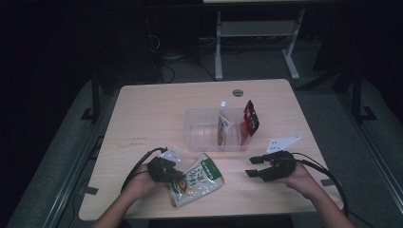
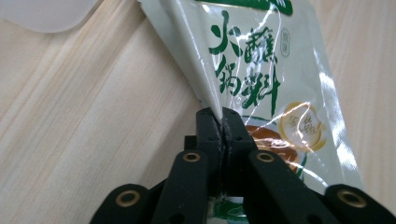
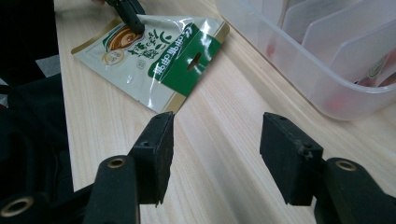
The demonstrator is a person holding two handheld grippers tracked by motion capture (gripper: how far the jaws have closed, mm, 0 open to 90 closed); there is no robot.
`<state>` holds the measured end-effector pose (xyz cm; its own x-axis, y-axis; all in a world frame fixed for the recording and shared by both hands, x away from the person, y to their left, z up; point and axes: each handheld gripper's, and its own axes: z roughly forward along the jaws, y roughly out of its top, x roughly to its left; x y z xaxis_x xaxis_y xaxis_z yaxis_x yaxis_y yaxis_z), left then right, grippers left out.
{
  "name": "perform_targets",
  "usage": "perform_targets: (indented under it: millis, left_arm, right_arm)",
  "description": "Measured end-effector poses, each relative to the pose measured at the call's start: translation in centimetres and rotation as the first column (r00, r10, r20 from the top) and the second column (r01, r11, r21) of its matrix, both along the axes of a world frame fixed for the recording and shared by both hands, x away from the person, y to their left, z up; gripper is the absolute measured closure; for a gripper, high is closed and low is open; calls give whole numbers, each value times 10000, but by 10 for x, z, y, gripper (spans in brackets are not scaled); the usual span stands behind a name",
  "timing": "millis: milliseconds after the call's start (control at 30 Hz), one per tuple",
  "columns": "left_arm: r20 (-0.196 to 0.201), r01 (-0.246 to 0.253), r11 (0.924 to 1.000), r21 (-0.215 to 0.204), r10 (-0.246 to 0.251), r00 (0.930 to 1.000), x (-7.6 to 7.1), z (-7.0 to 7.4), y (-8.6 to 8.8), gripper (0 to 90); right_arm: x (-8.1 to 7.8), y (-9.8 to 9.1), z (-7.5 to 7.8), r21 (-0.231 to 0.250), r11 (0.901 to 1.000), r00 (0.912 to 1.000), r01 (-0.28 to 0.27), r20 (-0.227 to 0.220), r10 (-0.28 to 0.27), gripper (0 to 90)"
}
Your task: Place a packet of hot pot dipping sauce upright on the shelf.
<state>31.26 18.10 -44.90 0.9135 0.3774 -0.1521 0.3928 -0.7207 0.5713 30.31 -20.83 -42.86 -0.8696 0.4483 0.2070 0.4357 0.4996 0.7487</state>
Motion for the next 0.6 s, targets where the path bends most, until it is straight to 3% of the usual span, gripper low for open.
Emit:
perform_targets:
  millis: [100,233,333,500,600]
  left_arm:
    - [207,150,9998,-127,-147,9997,0,4,1,899]
    - [174,157,9982,-575,-147,9997,-1,8,4,900]
    - [378,136,9959,-898,-102,9992,-2,13,8,900]
    - [570,185,9854,-1690,-89,9983,-3,24,13,900]
    - [768,343,9811,-1903,-199,9968,-4,30,15,900]
  right_arm:
    - [1,-1,0,2,10000,10000,11,-34,-11,434]
    - [1,-3,0,121,9999,9999,-5,-122,6,437]
    - [1,-4,1,273,9996,9998,23,-203,-18,429]
    - [1,-6,4,692,9976,9994,43,-342,-19,419]
    - [1,-5,7,954,9954,9992,12,-400,26,420]
